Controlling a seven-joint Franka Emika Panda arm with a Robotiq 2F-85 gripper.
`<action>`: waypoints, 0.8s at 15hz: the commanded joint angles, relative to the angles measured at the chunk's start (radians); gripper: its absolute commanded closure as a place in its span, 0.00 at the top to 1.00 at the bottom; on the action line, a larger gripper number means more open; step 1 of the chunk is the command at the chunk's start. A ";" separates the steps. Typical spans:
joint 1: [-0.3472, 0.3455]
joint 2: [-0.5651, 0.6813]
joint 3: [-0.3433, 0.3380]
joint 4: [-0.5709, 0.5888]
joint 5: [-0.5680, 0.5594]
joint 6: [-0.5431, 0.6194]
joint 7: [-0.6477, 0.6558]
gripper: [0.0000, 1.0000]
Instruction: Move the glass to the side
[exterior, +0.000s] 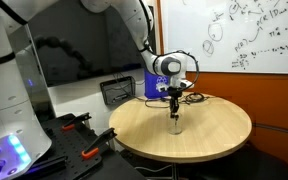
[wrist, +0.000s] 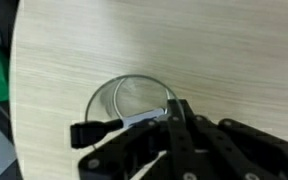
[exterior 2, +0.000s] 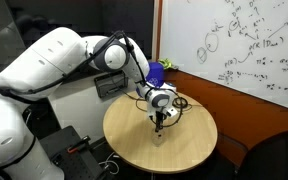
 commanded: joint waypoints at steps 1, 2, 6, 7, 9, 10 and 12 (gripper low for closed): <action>0.064 -0.047 0.009 -0.067 0.017 0.037 0.014 0.01; 0.088 -0.055 0.015 -0.084 0.019 0.077 0.022 0.01; 0.161 -0.047 0.024 -0.074 0.003 0.098 0.025 0.01; 0.175 -0.047 0.022 -0.064 -0.002 0.065 0.028 0.01; 0.187 -0.045 0.028 -0.055 -0.003 0.043 0.019 0.01; 0.188 -0.043 0.033 -0.047 -0.001 0.030 0.014 0.01; 0.195 -0.041 0.035 -0.047 0.000 0.031 0.013 0.01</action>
